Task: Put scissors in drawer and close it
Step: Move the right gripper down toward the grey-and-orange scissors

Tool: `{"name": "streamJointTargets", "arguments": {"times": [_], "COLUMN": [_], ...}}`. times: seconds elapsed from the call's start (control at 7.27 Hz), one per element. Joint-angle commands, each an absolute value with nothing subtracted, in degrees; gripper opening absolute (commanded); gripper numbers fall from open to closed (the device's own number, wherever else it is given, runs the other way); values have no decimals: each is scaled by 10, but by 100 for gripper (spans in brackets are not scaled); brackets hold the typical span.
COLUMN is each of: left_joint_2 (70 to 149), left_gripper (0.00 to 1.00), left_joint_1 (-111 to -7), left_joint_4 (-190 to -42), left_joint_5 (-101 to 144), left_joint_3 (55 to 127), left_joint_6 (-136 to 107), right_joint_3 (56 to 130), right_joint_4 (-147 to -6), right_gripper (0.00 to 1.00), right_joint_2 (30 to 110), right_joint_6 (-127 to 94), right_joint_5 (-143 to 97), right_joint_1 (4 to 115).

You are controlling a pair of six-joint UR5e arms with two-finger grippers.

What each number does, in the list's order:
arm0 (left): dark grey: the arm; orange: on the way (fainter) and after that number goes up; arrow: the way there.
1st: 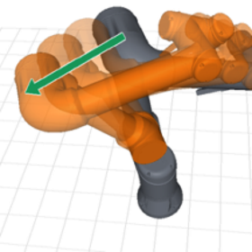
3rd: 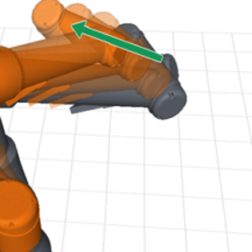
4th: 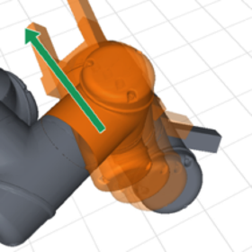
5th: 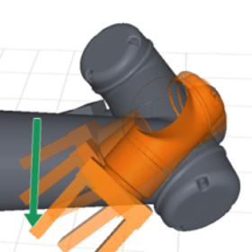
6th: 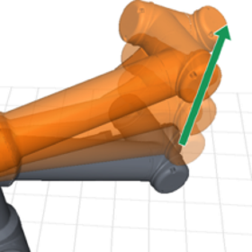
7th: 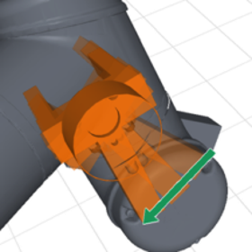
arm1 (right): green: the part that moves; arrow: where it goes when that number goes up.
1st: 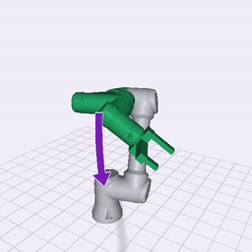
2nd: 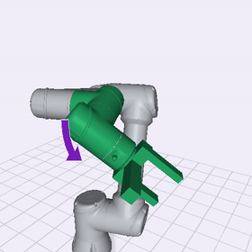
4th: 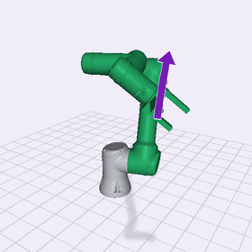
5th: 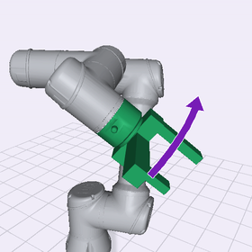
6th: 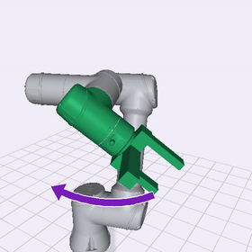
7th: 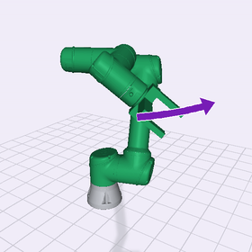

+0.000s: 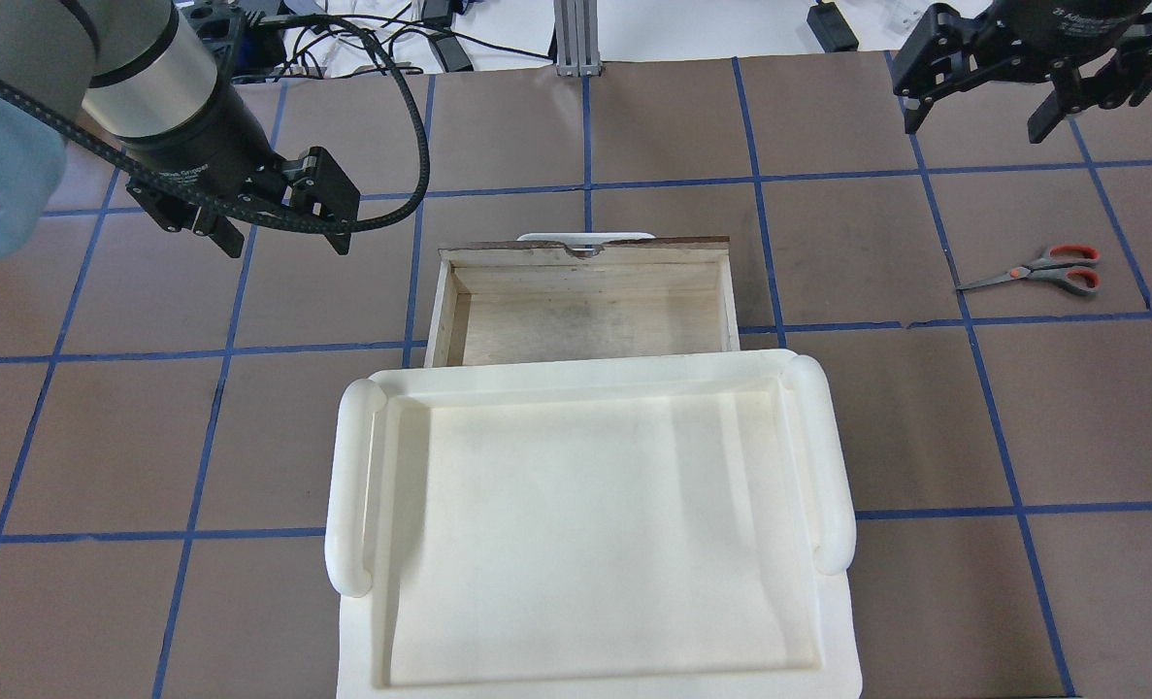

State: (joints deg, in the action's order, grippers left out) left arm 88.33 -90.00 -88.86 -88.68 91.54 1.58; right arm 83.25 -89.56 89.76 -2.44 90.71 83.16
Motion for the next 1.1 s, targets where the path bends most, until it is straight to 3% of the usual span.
{"name": "streamJointTargets", "arguments": {"times": [0.0,0.28,0.55,0.96], "left_joint_2": [883,883,883,883], "left_gripper": [100,100,100,100], "left_joint_1": [-900,-900,-900,-900], "left_joint_4": [-889,-889,-889,-889], "left_joint_5": [-887,-887,-887,-887], "left_joint_3": [915,916,915,915], "left_joint_6": [16,16,16,17], "right_joint_3": [836,837,836,837], "right_joint_4": [-890,-882,-886,-927], "right_gripper": [100,100,100,100], "right_joint_2": [898,884,853,835], "right_joint_6": [-19,54,175,282], "right_joint_5": [911,911,903,911], "right_joint_1": [824,803,692,684]}}
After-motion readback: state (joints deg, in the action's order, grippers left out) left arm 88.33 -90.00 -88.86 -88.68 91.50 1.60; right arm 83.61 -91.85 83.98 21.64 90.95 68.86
